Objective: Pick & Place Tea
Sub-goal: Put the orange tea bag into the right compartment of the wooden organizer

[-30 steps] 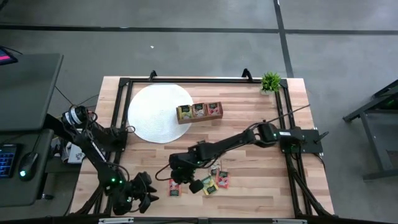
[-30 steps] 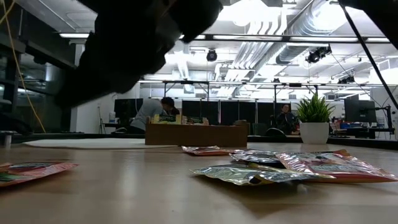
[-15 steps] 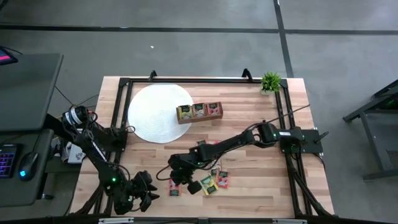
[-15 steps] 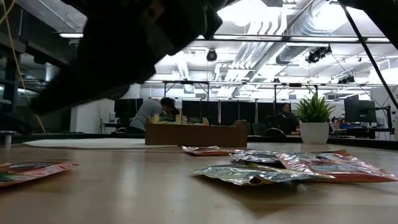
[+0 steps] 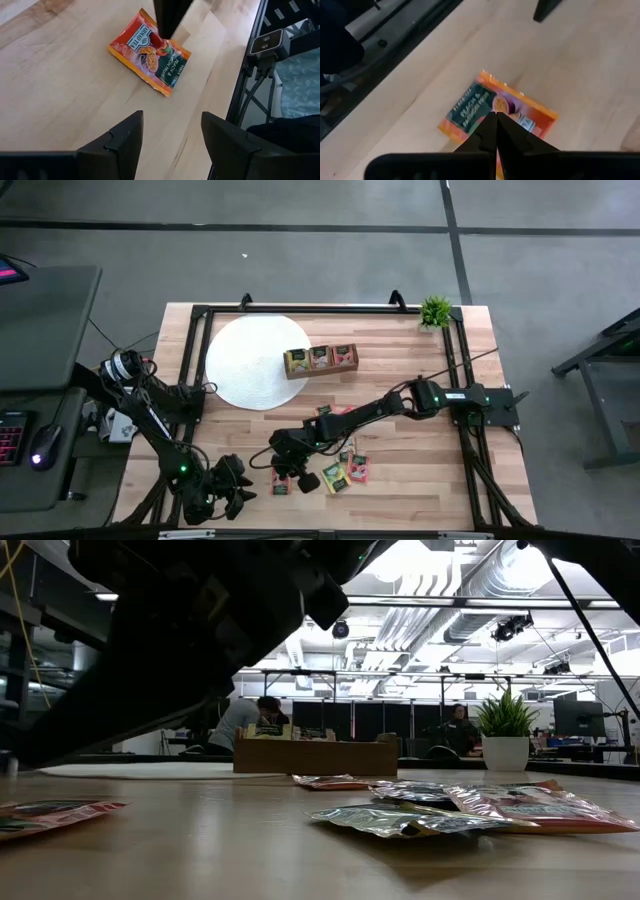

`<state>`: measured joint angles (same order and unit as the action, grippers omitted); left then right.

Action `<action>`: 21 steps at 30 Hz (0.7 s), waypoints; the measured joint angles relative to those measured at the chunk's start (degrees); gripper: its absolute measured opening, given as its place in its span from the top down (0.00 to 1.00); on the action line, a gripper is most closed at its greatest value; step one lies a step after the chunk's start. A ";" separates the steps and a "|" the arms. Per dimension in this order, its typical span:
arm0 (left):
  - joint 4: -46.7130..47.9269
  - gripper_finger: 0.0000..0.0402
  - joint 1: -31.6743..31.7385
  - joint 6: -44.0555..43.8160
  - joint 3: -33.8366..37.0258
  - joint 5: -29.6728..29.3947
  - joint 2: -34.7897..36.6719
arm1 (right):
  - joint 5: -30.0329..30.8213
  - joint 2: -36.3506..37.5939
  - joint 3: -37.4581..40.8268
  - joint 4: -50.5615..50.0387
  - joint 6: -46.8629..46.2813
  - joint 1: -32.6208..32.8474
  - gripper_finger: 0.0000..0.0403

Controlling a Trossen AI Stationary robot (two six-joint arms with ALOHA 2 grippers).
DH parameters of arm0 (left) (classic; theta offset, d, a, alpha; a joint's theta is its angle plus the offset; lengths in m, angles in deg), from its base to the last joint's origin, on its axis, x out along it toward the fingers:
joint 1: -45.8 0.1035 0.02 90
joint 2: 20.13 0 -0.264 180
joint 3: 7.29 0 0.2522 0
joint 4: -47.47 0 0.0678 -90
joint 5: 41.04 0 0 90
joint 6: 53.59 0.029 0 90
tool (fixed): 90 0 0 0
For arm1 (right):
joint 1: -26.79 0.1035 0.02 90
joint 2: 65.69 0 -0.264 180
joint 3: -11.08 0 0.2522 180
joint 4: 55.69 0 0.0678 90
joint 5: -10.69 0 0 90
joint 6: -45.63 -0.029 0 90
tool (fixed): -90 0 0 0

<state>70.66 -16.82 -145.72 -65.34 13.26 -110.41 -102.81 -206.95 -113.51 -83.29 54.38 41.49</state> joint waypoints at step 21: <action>0.16 0.51 0.01 -1.13 0.00 -2.60 0.00 | 6.22 -2.98 -0.17 -0.45 -21.22 -2.50 1.00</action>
<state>70.82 -16.81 -146.85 -65.34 10.66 -110.41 -96.59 -209.93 -113.68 -83.73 33.16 38.99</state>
